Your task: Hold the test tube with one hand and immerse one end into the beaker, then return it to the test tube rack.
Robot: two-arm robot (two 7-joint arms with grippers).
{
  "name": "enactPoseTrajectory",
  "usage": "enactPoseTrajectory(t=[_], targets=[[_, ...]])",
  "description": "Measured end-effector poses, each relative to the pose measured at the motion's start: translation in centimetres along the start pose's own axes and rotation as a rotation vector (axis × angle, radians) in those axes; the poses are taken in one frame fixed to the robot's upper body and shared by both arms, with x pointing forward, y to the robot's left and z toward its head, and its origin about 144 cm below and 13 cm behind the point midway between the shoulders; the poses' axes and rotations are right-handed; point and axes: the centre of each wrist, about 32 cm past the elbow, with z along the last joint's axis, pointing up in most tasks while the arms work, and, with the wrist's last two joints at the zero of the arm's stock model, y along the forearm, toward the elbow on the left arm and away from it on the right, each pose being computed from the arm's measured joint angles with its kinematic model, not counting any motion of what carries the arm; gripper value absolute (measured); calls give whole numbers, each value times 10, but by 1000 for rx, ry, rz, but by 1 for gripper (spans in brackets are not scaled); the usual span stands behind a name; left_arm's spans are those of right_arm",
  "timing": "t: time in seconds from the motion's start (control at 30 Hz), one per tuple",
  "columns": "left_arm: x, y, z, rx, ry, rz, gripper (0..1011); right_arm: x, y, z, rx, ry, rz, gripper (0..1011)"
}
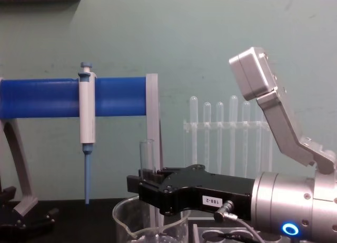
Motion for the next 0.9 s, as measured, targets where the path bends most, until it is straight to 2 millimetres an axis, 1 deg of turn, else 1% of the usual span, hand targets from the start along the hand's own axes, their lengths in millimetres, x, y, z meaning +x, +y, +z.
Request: enactPoseTrajectory(t=[0.9], targets=[[0,0,0,0,0,0,1000,0,0,0,0,0,0,229]])
